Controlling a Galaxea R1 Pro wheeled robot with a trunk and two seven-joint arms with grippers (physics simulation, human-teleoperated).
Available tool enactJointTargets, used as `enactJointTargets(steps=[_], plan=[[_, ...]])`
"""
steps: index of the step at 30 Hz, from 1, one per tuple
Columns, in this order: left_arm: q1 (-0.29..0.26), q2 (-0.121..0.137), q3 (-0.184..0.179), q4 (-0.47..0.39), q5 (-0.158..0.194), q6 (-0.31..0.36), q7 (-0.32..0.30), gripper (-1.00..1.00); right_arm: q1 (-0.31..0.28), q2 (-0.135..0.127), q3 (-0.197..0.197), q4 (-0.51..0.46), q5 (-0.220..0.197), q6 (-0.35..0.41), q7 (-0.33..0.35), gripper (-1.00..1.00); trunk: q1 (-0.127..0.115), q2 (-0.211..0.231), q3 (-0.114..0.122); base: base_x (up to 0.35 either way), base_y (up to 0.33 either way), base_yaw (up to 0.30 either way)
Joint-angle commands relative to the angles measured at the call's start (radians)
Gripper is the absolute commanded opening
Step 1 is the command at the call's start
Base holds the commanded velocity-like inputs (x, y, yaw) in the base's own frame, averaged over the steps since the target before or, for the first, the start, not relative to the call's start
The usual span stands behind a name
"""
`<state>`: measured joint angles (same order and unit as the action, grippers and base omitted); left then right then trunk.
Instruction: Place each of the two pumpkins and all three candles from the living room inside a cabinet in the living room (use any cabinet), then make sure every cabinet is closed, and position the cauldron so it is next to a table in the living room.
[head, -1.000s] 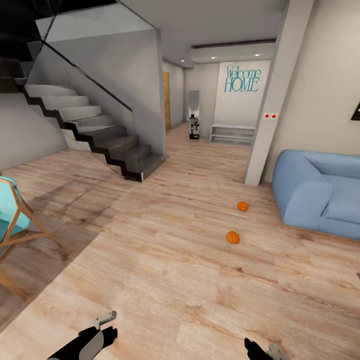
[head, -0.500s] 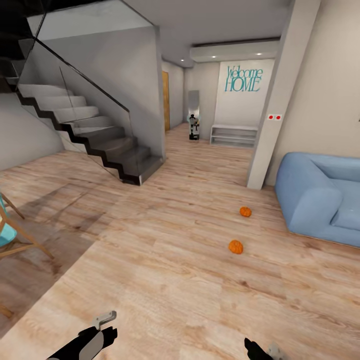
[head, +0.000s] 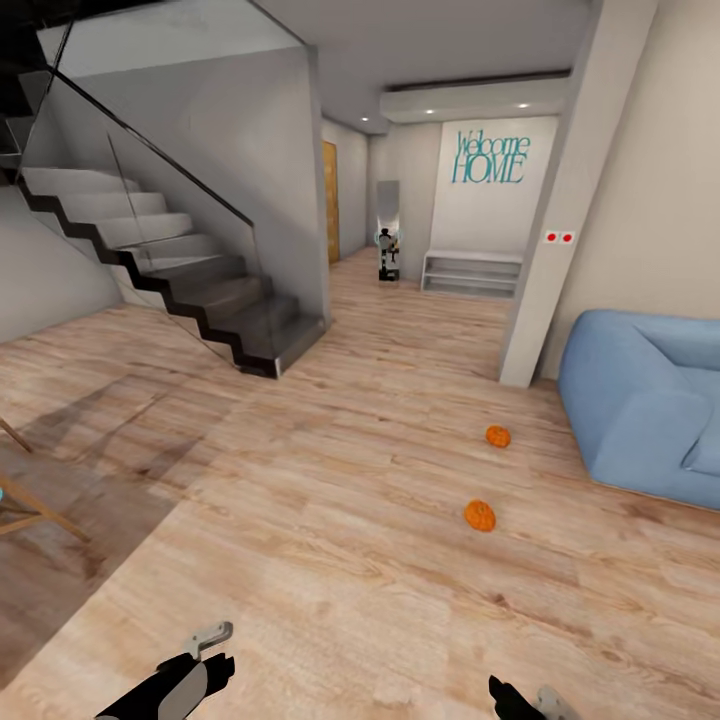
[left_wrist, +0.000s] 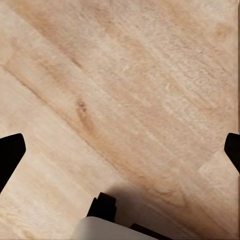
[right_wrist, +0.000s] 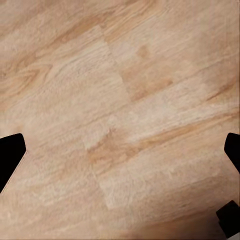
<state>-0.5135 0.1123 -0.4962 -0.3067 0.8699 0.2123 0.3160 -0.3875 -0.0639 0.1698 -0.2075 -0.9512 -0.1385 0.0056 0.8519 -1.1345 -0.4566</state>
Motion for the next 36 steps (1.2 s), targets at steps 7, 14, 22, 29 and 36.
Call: enactJointTargets(steps=[7,14,22,29,36], plan=[[0.0,0.001,-0.008,-0.003,0.008,0.004,0.008,1.0,-0.001,-0.001,0.008,0.001,-0.011,-0.004,0.001,1.0,0.001,-0.001,-0.001,0.33,0.0,0.0],[0.0,0.001,-0.008,-0.003,0.008,0.004,0.008,1.0,-0.001,-0.001,0.008,0.0,-0.011,-0.004,0.001,1.0,0.001,-0.001,-0.001,0.33,0.0,0.0],[0.0,0.001,-0.008,-0.003,0.008,0.004,0.008,1.0,-0.001,-0.001,0.007,0.002,-0.011,-0.004,0.001,1.0,0.001,-0.001,-0.001,0.33,0.0,0.0],[0.0,0.001,-0.008,-0.003,0.008,0.004,0.008,1.0,-0.001,-0.001,0.007,0.002,-0.011,-0.005,0.001,1.0,0.001,-0.001,-0.001,0.33,0.0,0.0],[0.0,0.001,-0.008,-0.003,0.008,0.004,0.008,1.0,-0.001,-0.001,0.007,0.002,-0.011,-0.006,0.001,1.0,0.001,-0.001,-0.002,0.33,0.0,-0.083]])
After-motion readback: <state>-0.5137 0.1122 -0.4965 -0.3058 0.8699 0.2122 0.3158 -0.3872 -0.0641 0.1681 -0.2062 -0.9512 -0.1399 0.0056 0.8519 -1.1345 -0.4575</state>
